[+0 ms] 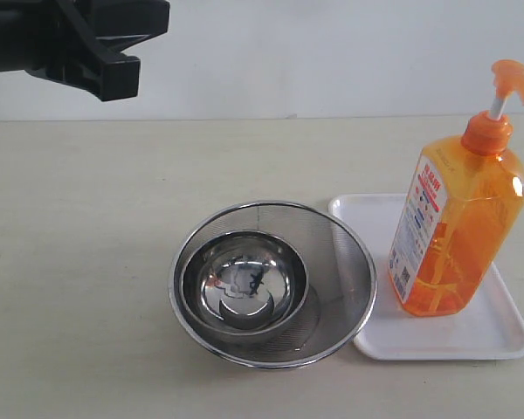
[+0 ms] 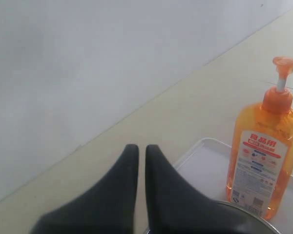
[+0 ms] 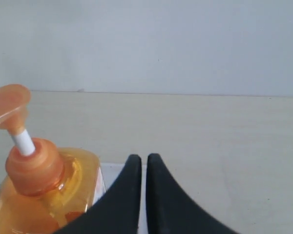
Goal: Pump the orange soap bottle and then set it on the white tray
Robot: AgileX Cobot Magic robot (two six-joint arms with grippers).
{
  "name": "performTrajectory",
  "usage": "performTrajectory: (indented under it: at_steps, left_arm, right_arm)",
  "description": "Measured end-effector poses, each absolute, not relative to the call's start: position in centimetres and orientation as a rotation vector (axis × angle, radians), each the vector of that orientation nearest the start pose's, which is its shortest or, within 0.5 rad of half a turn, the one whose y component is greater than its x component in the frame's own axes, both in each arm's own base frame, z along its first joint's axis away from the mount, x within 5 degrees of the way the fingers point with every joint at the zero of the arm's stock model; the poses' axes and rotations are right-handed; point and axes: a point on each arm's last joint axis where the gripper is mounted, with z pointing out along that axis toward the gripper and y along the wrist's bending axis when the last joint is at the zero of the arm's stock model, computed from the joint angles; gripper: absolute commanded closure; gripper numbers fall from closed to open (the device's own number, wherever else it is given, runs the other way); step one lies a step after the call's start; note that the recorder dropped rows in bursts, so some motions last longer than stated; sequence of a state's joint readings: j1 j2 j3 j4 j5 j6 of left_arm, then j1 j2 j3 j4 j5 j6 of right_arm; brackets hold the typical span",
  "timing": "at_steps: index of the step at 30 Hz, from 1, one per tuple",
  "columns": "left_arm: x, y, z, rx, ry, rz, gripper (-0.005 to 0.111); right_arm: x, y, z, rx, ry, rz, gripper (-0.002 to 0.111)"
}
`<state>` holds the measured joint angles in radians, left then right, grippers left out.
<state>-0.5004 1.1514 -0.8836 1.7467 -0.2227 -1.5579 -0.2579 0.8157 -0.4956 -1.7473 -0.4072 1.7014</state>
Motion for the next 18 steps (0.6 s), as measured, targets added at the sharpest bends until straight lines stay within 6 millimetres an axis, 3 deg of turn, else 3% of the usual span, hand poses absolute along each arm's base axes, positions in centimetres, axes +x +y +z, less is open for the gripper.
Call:
performTrajectory:
  at_steps: [8,18]
  left_arm:
    - [21.7,-14.1,35.4,0.760,1.637,-0.416,0.102]
    - [21.7,-14.1,35.4,0.759,1.637,-0.415,0.102]
  right_arm:
    - [15.1,0.3,30.7,-0.122,1.772,0.192,0.108]
    - [7.9,4.0,34.4,-0.350,1.452,0.353,0.108]
